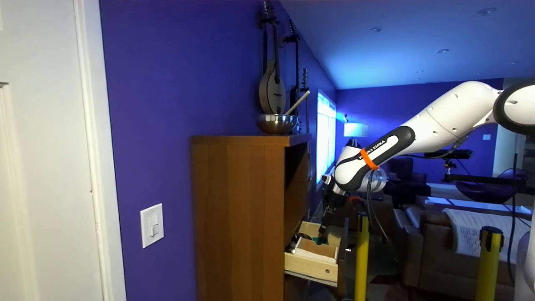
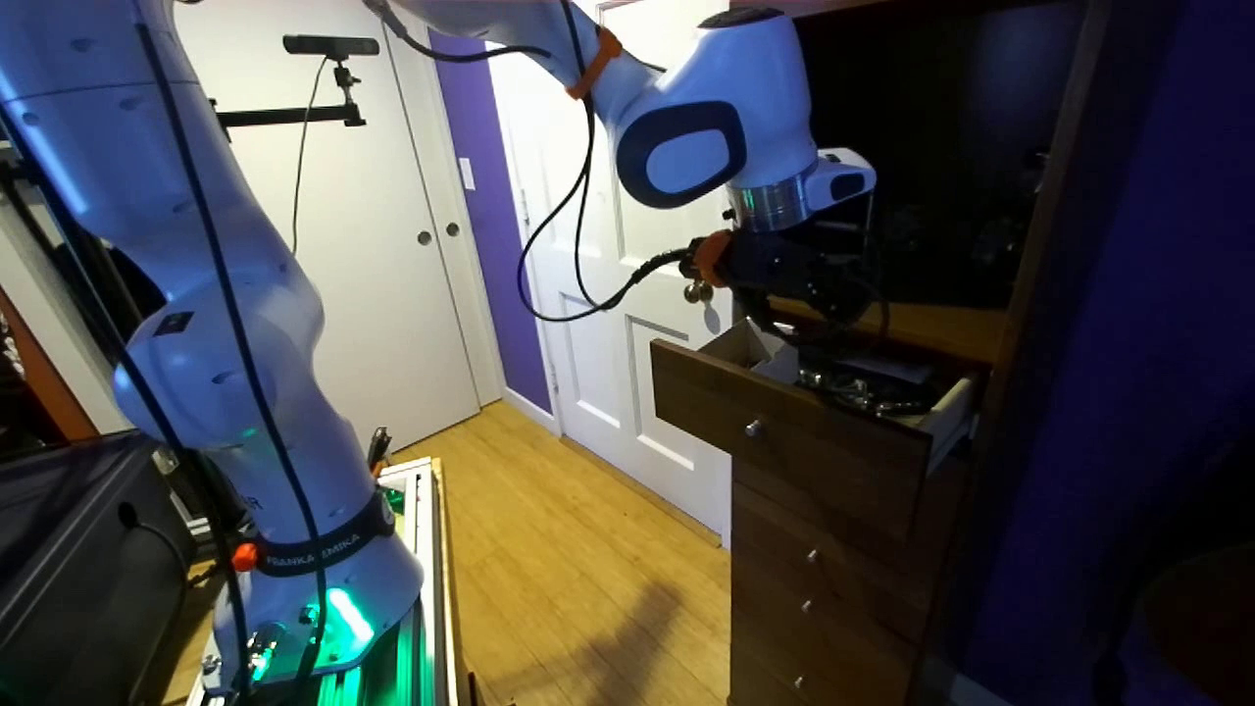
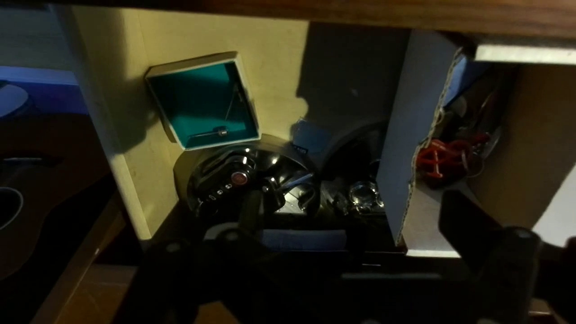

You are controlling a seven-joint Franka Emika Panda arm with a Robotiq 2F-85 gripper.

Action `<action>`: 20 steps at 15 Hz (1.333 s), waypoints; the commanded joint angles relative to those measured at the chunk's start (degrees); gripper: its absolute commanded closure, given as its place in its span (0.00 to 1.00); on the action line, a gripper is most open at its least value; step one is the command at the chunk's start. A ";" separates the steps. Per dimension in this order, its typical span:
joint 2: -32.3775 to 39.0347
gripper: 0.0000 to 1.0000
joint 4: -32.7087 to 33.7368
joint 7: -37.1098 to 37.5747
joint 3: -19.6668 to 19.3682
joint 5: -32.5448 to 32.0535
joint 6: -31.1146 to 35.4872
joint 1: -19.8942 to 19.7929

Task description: Open the top drawer fully

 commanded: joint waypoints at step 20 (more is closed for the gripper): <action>4.12 0.00 2.05 10.16 -0.54 -17.22 -12.10 -5.89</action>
